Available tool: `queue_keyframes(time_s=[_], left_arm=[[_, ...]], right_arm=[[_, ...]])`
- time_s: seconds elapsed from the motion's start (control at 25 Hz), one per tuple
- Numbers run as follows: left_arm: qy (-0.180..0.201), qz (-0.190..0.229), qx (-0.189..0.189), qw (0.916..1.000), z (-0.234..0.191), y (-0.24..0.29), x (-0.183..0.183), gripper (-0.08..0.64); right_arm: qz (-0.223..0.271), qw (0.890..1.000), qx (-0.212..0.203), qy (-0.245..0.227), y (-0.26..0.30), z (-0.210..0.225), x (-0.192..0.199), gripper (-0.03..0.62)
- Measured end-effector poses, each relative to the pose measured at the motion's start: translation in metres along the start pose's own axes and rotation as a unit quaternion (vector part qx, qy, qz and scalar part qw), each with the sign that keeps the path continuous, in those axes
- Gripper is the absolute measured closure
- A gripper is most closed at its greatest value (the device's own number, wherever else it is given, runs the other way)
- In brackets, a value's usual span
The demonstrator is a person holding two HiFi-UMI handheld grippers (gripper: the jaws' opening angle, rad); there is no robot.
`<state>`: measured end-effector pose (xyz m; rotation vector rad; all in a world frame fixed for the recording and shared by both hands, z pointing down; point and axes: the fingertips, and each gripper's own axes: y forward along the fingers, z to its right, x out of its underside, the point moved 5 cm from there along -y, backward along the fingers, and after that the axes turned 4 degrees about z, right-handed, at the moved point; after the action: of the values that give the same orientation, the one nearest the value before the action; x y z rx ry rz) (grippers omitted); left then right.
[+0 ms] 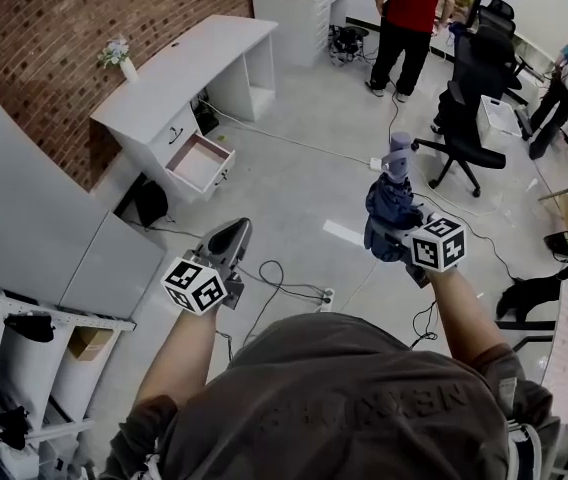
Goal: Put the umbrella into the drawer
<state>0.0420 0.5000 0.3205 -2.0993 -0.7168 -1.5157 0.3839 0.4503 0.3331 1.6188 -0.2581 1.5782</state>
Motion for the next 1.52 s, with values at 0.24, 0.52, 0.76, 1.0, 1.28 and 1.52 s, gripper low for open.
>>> queue_keyframes(time_s=[0.24,0.52,0.76,1.0,1.28,1.52], left_arm=[[0.003,0.013,-0.009,0.9999,0.033,0.017,0.008,0.557],[-0.004,0.008,-0.017,0.9998,0.041,0.026,0.02,0.557],[-0.014,0.01,-0.018,0.9997,-0.001,0.034,0.026,0.557],[-0.028,0.016,0.005,0.9995,-0.09,0.069,0.009,0.557],[-0.017,0.011,0.041,0.9989,-0.206,0.118,-0.038,0.557],[-0.019,0.002,0.05,0.9985,-0.277,0.14,-0.055,0.557]], right_arm=[[0.0,1.0,-0.004,-0.009,-0.026,0.024,0.004,0.355],[-0.003,1.0,-0.007,-0.006,-0.026,0.044,0.003,0.356],[-0.013,1.0,-0.002,-0.012,0.011,0.052,-0.004,0.356],[-0.026,0.999,0.012,-0.027,0.082,0.062,-0.041,0.356],[-0.02,0.999,0.034,-0.025,0.175,0.076,-0.1,0.356],[-0.018,0.999,0.045,-0.013,0.236,0.092,-0.126,0.356]])
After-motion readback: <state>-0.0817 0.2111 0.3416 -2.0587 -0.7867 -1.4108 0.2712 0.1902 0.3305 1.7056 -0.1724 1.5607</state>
